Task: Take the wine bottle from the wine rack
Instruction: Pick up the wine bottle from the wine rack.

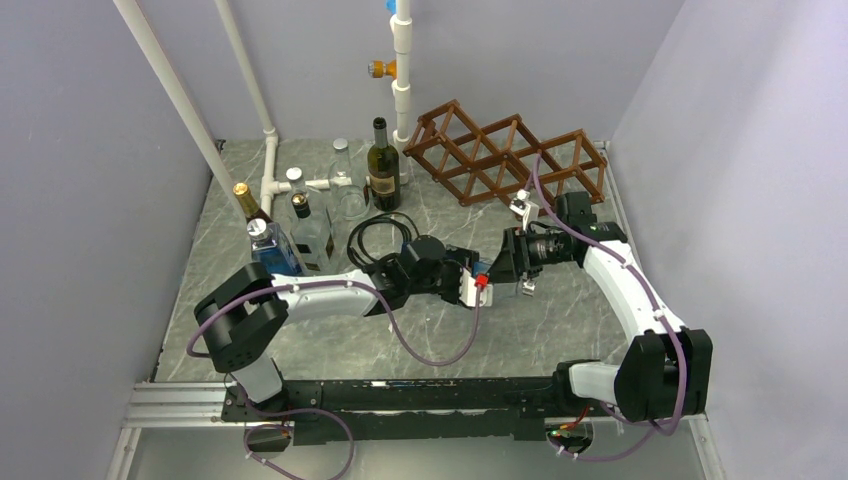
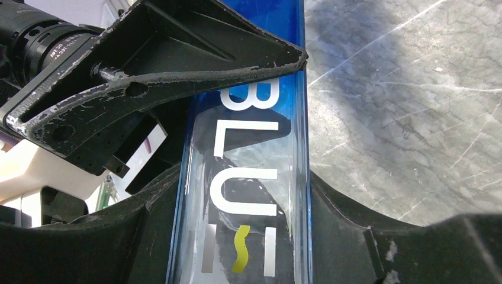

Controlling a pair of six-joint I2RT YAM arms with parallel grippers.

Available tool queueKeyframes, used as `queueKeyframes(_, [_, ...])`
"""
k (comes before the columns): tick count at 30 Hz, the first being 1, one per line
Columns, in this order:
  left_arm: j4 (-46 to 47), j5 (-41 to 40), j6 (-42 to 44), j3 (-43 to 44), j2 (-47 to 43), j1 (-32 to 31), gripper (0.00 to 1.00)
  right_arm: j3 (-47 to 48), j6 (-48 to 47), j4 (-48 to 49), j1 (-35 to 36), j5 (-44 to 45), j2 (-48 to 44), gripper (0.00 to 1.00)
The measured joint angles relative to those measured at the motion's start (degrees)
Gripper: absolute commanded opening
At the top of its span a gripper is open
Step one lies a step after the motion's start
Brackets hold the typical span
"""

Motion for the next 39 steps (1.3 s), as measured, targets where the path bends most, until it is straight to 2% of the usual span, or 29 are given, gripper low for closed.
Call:
queueKeyframes(3, [0.6,-0.5,-0.1,0.0,-0.1,-0.4,0.00,0.9,-2.4,-1.6,-0.3,-0.4,0.0,0.76])
queueKeyframes(4, [0.7,-0.6,-0.3,0.0,-0.2,-0.4,0.00,1.2,-4.0,-2.1,-0.4,-1.4,0.0,0.83])
queueKeyframes(5, [0.7,-0.7,-0.8,-0.1,-0.3,-0.3,0.00,1.8,-5.7,-2.7,-0.4,-2.6,0.0,0.95])
queueKeyframes(6, [0.6,-0.8,-1.0,-0.3,-0.5,-0.1,0.00,2.6,-6.8,-2.9,-0.4,-3.6,0.0,0.99])
queueKeyframes(18, [1.2,-1.8,-3.7,-3.7,-3.3,-0.1,0.00,6.3,-17.1,-8.7,-2.6,-12.4,-0.7,1.00])
queueKeyframes(30, [2.7,-1.7,-7.5,-6.8,-6.5,-0.1,0.00,7.7,-20.1,-10.6,-4.3,-15.2,-4.1,1.00])
queueKeyframes(39, [4.2,-1.2,-12.7,-9.6,-10.3,-0.1,0.00,15.5,-27.9,-17.4,-4.8,-16.6,-4.3,1.00])
